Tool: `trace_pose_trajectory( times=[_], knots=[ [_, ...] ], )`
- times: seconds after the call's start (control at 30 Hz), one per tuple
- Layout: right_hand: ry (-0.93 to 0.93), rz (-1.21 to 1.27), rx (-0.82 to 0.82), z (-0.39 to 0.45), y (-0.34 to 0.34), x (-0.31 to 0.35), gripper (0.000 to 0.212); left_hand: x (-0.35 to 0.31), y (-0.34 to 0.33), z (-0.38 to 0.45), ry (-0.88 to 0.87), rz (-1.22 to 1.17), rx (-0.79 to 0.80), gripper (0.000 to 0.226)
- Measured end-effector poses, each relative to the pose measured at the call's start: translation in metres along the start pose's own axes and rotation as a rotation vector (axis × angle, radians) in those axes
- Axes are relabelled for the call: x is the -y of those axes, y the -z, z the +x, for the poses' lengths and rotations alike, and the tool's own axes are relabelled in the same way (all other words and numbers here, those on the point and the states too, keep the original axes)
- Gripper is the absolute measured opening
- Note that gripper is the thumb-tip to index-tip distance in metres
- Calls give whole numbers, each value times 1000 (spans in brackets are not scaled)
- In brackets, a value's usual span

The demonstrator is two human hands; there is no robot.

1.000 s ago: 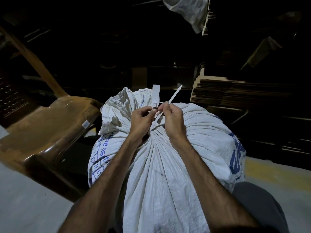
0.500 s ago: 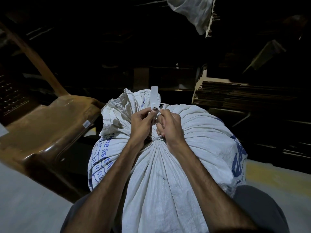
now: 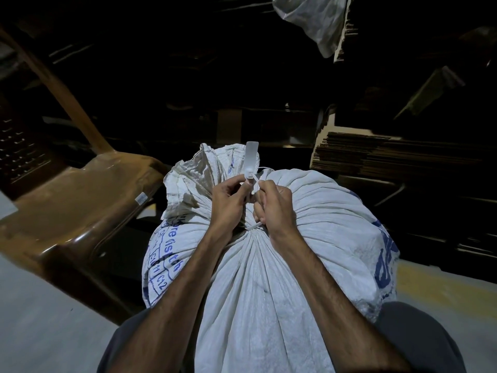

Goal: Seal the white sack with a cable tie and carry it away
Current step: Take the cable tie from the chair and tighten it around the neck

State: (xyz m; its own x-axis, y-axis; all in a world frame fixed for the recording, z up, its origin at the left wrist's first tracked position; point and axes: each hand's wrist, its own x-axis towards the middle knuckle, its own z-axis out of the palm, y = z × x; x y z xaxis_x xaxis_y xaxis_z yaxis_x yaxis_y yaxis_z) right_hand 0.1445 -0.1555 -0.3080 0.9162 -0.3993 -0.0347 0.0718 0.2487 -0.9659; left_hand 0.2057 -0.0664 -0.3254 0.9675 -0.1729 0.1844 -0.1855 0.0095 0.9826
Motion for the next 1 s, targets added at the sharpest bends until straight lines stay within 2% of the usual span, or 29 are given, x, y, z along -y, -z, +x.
trace_pose_trajectory(
  times=[0.27,0.5,0.7,0.77,0.87,1.0],
  knots=[
    [20,-47,-10,-6,-1,3,48,9,1,-1,-101,-41,39,18],
    [54,-193,18,-9,-1,1,56,6,-1,-7,-128,-78,69,17],
    [8,-263,10,-8,-2,2,60,4,-1,-10,-122,-111,105,18],
    [39,-202,13,-8,0,3,56,3,-1,-12,-114,-131,100,19],
    [76,-74,49,-9,4,2,35,3,-1,-12,-99,-160,102,17],
    [29,-105,17,-6,5,-1,21,6,-1,-10,-85,-135,90,17]
  ],
)
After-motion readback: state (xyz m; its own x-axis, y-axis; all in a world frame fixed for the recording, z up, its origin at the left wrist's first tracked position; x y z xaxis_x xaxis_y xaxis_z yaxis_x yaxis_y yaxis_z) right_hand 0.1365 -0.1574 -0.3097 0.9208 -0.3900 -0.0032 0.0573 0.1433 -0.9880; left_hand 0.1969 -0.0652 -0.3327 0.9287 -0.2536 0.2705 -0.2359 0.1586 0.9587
